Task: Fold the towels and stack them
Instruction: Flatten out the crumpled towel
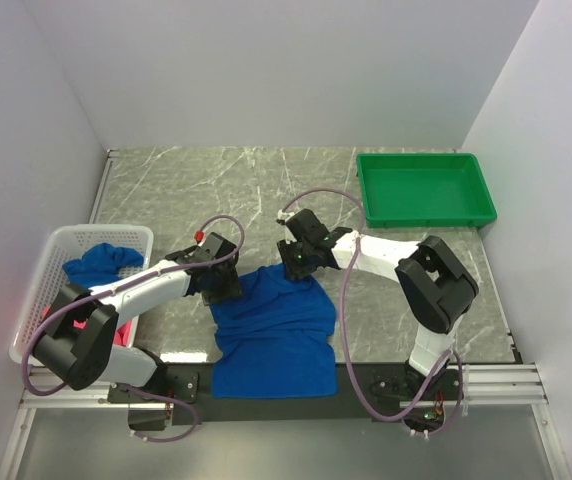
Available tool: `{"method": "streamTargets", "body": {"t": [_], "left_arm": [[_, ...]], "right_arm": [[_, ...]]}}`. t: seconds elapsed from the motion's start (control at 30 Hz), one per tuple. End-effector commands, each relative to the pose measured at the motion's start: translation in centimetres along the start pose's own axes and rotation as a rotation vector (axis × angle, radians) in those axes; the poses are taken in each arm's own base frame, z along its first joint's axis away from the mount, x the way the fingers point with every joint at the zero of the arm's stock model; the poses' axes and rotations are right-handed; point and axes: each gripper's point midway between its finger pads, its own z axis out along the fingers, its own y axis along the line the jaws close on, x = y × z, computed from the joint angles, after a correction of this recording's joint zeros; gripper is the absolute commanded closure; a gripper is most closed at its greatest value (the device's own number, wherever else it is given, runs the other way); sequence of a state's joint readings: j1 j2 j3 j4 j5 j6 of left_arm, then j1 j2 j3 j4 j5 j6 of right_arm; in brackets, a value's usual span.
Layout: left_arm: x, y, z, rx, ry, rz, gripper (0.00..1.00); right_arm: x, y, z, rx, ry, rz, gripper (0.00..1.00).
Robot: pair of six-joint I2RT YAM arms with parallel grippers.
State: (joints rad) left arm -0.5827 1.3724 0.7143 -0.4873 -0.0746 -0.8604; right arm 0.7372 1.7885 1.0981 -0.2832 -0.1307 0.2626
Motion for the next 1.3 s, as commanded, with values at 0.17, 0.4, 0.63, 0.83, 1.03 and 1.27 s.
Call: {"method": "streamTargets", "body": {"t": [0.17, 0.4, 0.63, 0.83, 1.03, 1.27], "left_arm": [[0.0, -0.9, -0.1, 0.034, -0.004, -0.006, 0.45], [0.1, -1.0, 0.0, 0.037, -0.003, -0.006, 0.45], [0.3, -1.0, 0.1, 0.039, 0.004, -0.006, 0.45], [0.5, -0.9, 0.2, 0.038, 0.006, -0.009, 0.45], [0.5, -0.9, 0.0, 0.040, 0.001, -0.011, 0.45], [0.5, -0.9, -0.1, 0.040, -0.001, -0.010, 0.45]], "right_arm": [[-2.5, 2.4, -2.4, -0.044, -0.089, -0.045, 0.67], [-2.3, 3.3, -2.8, -0.060, -0.084, -0.059, 0.68], [-1.0, 4.4, -3.1, -0.095, -0.051, -0.084, 0.53], [-0.3, 5.2, -3.2, -0.105, -0.050, -0.113, 0.57], [-0.6, 4.7, -3.5, -0.056, -0.070, -0.128, 0.77], [-0.8, 4.8, -4.6, -0.069, -0.095, -0.155, 0.94]]}}
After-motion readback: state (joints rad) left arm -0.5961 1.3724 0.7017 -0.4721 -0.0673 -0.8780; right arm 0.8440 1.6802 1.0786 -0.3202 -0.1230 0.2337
